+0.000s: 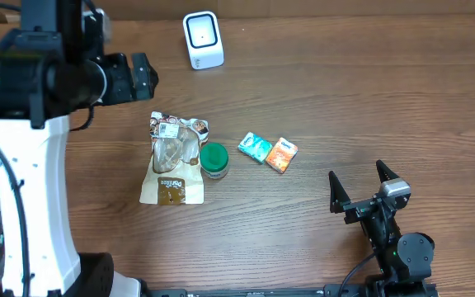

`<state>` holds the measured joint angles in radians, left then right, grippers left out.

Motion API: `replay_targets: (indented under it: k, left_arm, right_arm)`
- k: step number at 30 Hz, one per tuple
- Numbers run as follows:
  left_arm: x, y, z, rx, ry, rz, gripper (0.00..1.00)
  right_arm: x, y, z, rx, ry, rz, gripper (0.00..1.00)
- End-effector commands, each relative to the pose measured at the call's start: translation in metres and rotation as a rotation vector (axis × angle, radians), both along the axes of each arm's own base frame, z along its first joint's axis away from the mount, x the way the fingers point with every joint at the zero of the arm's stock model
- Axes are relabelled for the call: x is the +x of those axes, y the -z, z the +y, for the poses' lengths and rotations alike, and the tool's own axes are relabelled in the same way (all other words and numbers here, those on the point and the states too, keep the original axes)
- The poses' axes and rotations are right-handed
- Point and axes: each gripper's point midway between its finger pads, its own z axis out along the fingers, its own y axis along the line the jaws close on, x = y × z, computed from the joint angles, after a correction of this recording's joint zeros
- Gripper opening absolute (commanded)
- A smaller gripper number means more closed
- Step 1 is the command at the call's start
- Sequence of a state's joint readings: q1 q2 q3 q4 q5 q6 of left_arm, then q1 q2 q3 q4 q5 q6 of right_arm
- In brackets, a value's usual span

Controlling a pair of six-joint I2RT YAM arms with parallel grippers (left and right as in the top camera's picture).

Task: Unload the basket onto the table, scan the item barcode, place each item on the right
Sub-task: 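Open the left gripper and release the mushroom bag, then move the left gripper back into the basket onto the green tissue bag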

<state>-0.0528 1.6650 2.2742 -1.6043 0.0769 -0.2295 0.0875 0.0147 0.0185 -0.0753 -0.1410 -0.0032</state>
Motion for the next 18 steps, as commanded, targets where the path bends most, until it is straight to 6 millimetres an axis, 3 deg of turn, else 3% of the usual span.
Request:
replay_targets:
  k: [1, 8, 14, 18]
  left_arm:
    - [-0.01, -0.037, 0.006, 0.034, 0.002, -0.124, 1.0]
    - [-0.03, -0.061, 0.046, 0.067, -0.146, -0.194, 1.0]
    - [-0.056, -0.075, 0.108, 0.088, -0.373, -0.231, 1.0]
    - [-0.083, -0.065, 0.156, 0.104, -0.57, -0.169, 1.0]
  right_arm:
    - [0.0, 0.003, 0.0, -0.005, 0.001, -0.001, 1.0]
    - [0.0, 0.003, 0.0, -0.005, 0.001, -0.001, 1.0]
    - [0.0, 0.003, 0.0, -0.005, 0.001, -0.001, 1.0]
    - [0.0, 0.003, 0.0, -0.005, 0.001, -0.001, 1.0]
